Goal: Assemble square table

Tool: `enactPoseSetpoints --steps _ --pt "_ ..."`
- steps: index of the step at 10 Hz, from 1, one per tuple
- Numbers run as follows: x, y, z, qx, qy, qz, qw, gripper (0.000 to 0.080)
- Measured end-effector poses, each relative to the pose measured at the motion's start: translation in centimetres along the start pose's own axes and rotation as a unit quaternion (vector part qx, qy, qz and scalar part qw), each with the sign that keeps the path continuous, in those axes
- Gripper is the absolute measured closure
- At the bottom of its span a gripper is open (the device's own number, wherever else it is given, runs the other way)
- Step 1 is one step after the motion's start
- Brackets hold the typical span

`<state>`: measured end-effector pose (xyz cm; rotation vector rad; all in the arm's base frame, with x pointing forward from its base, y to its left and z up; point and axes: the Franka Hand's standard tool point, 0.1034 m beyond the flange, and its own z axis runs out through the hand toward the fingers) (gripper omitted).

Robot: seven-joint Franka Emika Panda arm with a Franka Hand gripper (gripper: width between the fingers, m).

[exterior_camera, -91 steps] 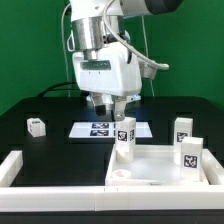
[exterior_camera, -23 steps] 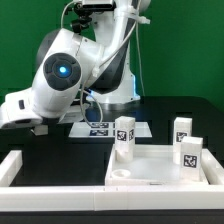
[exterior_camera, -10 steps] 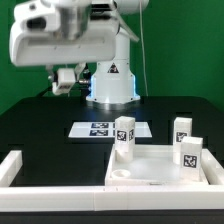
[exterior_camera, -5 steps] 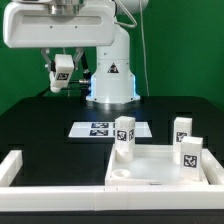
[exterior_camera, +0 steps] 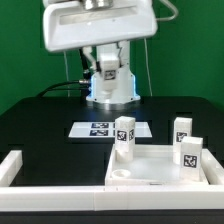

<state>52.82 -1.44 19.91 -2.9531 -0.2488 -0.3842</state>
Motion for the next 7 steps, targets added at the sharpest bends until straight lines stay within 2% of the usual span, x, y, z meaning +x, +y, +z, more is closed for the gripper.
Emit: enactPoseSetpoints --steps 1,2,3,6,7 --pt "2.6 -0.7 -0.1 -0.041 0.051 0.009 0.998 0.0509" --pt "1.6 -0.4 -0.1 -0.047 0.077 -0.020 0.996 0.0509" --pt "1.0 -0.2 -1.2 -0.048 0.099 -0.004 0.994 0.0509" --pt "0.9 -0.5 -1.3 -0.046 0.097 -0.010 0.994 0.0509" --pt "0.6 -0.9 -2.0 -0.032 0.102 -0.004 0.994 0.0509"
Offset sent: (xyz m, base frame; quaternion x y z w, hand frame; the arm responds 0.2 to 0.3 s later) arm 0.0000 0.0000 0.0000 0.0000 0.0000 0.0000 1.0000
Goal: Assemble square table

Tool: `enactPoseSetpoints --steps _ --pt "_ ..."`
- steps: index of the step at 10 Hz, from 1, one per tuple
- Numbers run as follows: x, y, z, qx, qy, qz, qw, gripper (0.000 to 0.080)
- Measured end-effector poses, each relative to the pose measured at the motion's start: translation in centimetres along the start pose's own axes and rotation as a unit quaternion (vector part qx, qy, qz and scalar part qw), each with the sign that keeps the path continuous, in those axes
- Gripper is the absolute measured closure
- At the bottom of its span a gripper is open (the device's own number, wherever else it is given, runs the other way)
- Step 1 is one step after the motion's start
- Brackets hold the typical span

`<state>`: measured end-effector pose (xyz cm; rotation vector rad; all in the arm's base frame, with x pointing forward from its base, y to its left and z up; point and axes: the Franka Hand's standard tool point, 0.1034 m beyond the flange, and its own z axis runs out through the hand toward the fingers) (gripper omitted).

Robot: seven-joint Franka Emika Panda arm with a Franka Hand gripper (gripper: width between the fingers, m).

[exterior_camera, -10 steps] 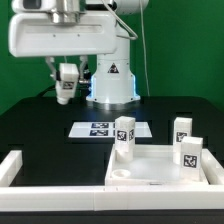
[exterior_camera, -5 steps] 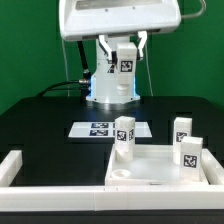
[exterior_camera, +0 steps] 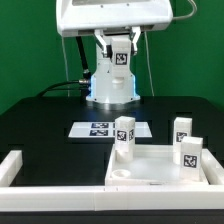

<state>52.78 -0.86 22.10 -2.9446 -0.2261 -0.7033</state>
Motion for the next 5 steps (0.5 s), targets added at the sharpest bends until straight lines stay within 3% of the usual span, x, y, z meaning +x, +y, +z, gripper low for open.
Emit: enactPoseSetpoints --steps 1,2,3,4,5 --pt "1.0 -0.6 -0.9 0.011 0.009 0.002 1.000 0.0509" --pt "2.5 -0.8 -1.1 0.009 0.015 0.018 1.000 0.0509" --pt "4.3 -1.0 -0.7 -0.005 0.025 0.039 0.999 0.0509" --pt "5.6 -1.1 0.1 -0.034 0.050 0.066 0.996 0.0509" --pt "6.0 -0.4 1.5 -0.074 0.071 0.055 0.993 0.0509"
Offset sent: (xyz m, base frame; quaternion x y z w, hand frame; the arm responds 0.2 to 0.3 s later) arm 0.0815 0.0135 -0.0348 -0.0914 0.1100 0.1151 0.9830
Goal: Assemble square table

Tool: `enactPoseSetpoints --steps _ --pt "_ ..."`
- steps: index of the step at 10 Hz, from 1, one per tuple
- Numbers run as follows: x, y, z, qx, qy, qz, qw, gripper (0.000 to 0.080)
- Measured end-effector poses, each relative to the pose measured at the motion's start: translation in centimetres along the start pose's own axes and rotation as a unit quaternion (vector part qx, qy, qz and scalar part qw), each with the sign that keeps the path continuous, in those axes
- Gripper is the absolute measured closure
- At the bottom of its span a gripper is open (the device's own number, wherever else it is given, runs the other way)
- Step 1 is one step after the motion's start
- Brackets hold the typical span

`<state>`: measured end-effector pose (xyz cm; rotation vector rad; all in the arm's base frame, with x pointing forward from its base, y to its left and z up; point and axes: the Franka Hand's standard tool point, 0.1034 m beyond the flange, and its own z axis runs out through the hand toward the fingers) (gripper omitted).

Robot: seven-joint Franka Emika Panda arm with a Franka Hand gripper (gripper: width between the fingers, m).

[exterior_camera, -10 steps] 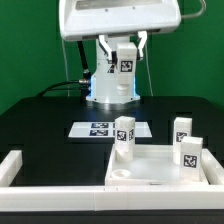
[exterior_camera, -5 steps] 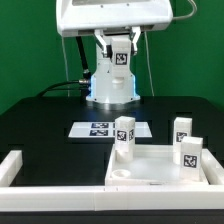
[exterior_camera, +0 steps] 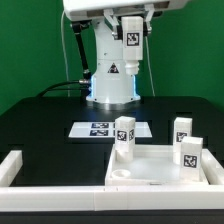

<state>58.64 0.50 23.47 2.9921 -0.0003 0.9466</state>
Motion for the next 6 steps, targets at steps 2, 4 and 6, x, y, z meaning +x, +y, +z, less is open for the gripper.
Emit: enactPoseSetpoints --steps 2,4,6 --pt "-0.69 1.06 0.86 -0.008 -0.012 -0.003 1.000 0.0509" --pt "-0.93 1.22 1.04 -0.010 -0.013 -0.003 1.000 0.0509" --pt "-1.06 1.34 1.17 -0.011 -0.016 -0.002 1.000 0.0509"
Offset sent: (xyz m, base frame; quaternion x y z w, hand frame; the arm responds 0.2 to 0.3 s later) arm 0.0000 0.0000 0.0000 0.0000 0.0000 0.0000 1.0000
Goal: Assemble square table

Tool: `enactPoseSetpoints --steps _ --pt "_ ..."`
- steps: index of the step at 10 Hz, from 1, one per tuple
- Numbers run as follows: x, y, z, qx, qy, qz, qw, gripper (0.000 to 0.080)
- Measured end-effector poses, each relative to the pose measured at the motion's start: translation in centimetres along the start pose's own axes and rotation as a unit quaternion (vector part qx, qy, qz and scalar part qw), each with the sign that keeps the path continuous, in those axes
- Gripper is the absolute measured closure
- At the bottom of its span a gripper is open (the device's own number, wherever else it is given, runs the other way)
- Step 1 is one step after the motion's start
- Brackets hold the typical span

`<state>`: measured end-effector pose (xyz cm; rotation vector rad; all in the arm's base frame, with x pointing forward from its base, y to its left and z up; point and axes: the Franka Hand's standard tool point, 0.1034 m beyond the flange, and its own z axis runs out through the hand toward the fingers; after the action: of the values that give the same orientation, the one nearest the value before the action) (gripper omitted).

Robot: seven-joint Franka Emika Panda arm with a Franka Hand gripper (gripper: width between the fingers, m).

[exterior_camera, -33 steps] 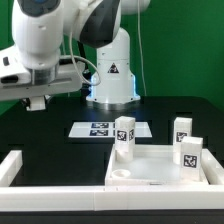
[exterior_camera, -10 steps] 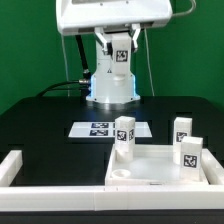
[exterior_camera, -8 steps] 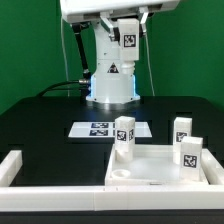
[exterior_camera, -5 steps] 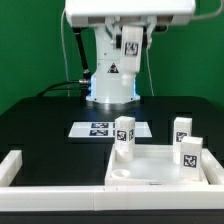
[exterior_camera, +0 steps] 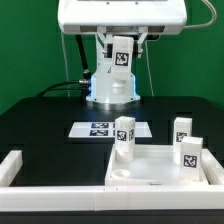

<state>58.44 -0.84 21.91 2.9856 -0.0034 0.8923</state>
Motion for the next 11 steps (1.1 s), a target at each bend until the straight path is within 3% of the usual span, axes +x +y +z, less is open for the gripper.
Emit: enactPoseSetpoints --steps 2,3,5,8,11 --pt "1.2 -0.5 0.0 0.020 -0.015 0.001 1.000 0.0509" --pt "1.4 0.4 0.6 0.012 -0.013 -0.003 1.000 0.0509" --pt "0.4 0.7 2.5 -0.003 -0.019 -0.010 1.000 0.0509" --pt "-1.2 2.2 4.7 -0.037 -0.015 -0.019 0.999 0.0509" --pt "-2.4 1.4 6.4 -0.046 -0.015 -0.023 0.999 0.0509"
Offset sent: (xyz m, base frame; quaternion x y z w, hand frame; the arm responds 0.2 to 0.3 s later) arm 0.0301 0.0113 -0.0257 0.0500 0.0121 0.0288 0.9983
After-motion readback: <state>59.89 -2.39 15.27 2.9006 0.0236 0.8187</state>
